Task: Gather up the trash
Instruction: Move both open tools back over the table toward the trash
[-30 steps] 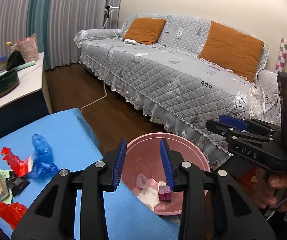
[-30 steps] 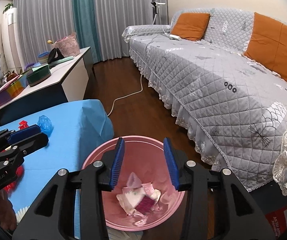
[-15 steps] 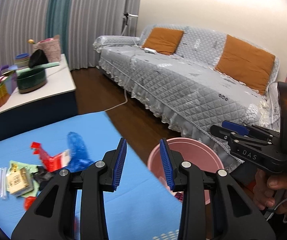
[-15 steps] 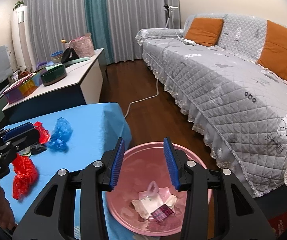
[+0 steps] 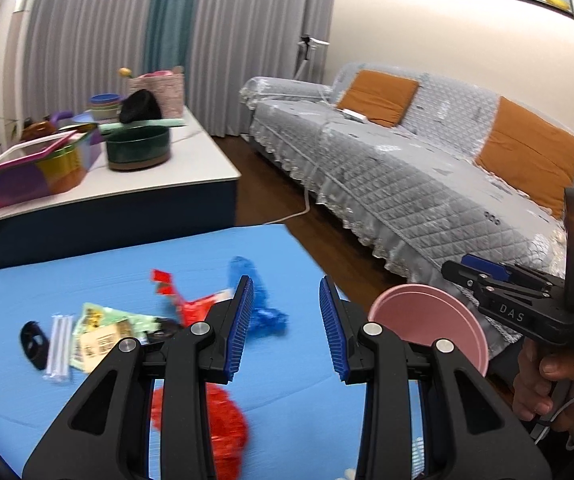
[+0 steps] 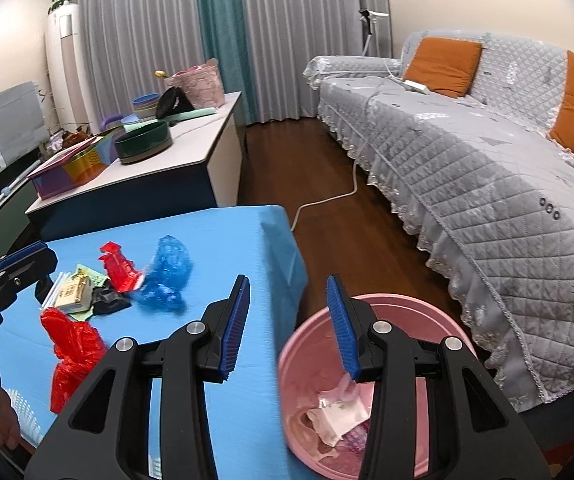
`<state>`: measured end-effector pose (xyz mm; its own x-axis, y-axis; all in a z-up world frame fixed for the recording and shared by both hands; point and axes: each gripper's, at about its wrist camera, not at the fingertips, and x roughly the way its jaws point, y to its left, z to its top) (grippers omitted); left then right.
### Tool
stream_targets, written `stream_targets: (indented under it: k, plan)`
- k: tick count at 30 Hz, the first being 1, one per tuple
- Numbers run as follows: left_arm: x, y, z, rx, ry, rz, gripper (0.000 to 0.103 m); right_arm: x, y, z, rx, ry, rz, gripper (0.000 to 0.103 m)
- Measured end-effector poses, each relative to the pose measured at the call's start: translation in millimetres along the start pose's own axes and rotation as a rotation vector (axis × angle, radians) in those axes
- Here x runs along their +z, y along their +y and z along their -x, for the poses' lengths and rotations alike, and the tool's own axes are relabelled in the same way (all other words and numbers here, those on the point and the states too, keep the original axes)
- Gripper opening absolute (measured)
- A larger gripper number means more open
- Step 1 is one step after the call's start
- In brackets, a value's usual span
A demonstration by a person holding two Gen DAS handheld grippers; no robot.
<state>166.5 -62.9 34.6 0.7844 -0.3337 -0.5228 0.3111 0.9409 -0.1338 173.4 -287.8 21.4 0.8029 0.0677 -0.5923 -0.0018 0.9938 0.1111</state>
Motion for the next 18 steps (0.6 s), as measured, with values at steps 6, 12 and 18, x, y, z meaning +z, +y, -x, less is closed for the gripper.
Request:
stream_targets:
  k: [6, 12, 18]
  plan:
    - [-0.4, 33.7, 11.6, 0.062, -0.010, 0.060, 0.035, 2.7, 24.0, -12.4, 0.036, 0.009, 0.018, 0.040]
    - [-2.6, 62.1, 19.5, 0.123, -0.010, 0.103, 0.035, 3.4, 48.9, -29.8, 0.076, 0.030, 0.046, 0.040]
    - [-6.8, 91.8, 22.8, 0.184, -0.006, 0.154, 0.035, 3.5, 74.1, -49.9, 0.113, 0.054, 0.069, 0.038]
